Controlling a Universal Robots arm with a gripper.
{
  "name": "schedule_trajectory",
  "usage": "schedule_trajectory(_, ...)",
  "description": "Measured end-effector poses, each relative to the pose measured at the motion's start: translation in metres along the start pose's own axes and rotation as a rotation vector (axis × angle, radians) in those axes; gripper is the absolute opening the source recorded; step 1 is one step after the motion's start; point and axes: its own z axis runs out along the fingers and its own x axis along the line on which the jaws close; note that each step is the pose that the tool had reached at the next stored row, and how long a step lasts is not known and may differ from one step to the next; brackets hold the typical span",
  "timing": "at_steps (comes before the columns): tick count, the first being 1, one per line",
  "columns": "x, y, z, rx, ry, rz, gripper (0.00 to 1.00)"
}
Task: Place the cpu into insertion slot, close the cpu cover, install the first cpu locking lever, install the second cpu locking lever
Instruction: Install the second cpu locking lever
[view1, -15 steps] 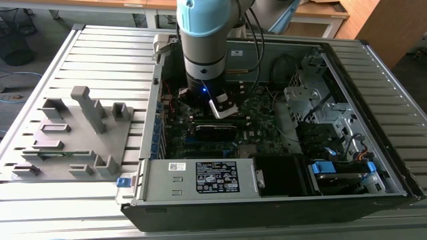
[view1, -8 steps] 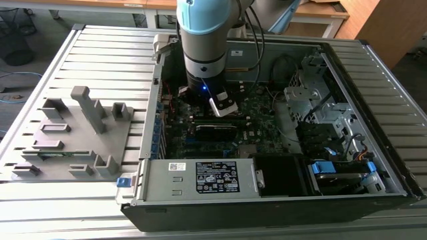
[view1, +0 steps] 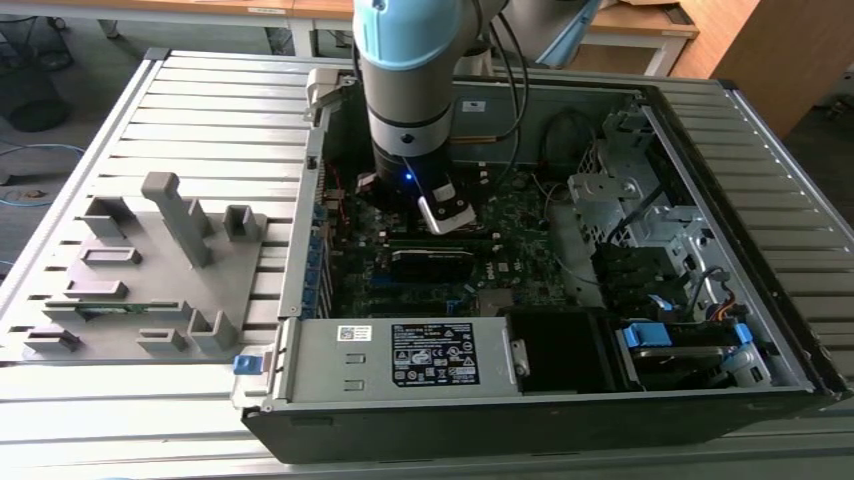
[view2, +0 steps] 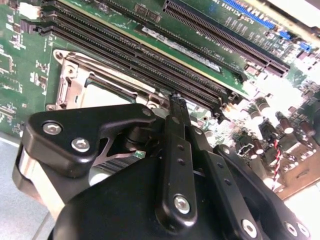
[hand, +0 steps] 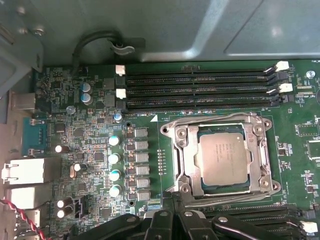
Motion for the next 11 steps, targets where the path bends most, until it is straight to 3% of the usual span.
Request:
schedule_trajectory(8, 0.0014, -0.0004, 0.0022, -0.0002, -0.0032, 0.000, 0.11)
schedule_trajectory(11, 0.0050, -0.0006, 0.0022, 0.0010, -0.0082, -0.001, 0.11)
